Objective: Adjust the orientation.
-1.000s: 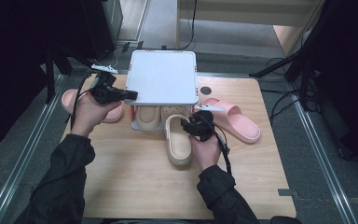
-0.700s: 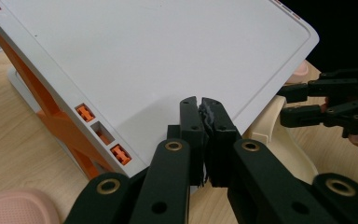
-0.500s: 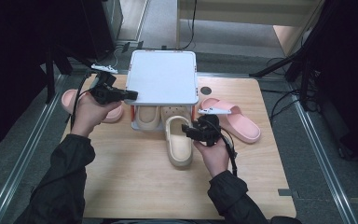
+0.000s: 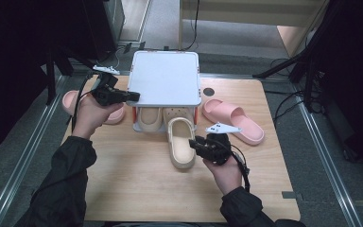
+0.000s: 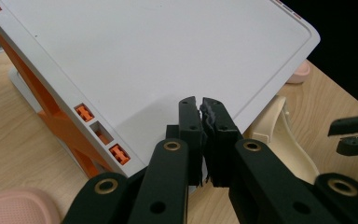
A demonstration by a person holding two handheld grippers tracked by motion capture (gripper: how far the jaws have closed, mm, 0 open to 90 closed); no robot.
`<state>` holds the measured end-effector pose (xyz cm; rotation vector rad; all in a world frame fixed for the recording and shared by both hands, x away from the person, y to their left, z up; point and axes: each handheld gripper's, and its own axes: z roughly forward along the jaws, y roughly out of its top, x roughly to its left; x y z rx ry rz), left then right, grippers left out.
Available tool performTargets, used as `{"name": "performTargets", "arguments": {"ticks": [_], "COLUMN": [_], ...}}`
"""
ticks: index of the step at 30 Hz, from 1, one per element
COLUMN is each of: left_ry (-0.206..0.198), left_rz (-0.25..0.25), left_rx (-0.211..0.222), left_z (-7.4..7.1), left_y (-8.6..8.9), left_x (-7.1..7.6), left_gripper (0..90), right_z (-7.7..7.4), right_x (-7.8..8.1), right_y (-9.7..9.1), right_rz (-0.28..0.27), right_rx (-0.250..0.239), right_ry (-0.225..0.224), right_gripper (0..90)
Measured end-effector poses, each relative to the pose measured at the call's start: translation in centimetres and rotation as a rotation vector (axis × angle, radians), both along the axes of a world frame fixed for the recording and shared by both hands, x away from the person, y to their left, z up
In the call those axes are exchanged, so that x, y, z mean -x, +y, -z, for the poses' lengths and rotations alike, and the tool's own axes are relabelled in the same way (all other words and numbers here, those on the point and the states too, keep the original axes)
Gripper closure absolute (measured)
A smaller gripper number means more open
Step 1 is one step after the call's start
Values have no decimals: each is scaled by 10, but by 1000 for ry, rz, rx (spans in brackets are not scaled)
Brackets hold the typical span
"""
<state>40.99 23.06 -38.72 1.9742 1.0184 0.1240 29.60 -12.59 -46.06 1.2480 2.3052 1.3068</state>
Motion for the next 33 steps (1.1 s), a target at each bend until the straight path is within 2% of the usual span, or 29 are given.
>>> {"name": "performTargets", "arguments": {"ticks": [6, 9, 14, 19, 21, 22, 25, 33], "left_ry": [0, -2, -5, -7, -6, -7, -9, -11], "left_rz": [-1, 0, -2, -2, 2, 2, 5, 6], "left_rx": [0, -2, 0, 4, 6, 8, 9, 16], "left_z": [0, 0, 0, 1, 1, 1, 1, 2], "left_y": [0, 0, 0, 0, 1, 1, 1, 2], "left_x": [0, 0, 1, 1, 0, 0, 0, 0], "left_gripper": [867, 869, 869, 869, 869, 869, 869, 869], "right_z": [14, 20, 35, 52, 58, 62, 65, 64], "right_x": [23, 34, 51, 54, 55, 55, 53, 44], "right_y": [-2, -2, 1, 7, 9, 10, 13, 20], "right_rz": [-14, -8, -28, -63, -66, -69, -63, -60], "right_rx": [-17, -1, 13, 49, 61, 90, 125, 132], "right_ry": [-22, -22, -30, 14, 17, 10, 8, -35], "right_gripper": [865, 900, 900, 900, 900, 900, 900, 900]}}
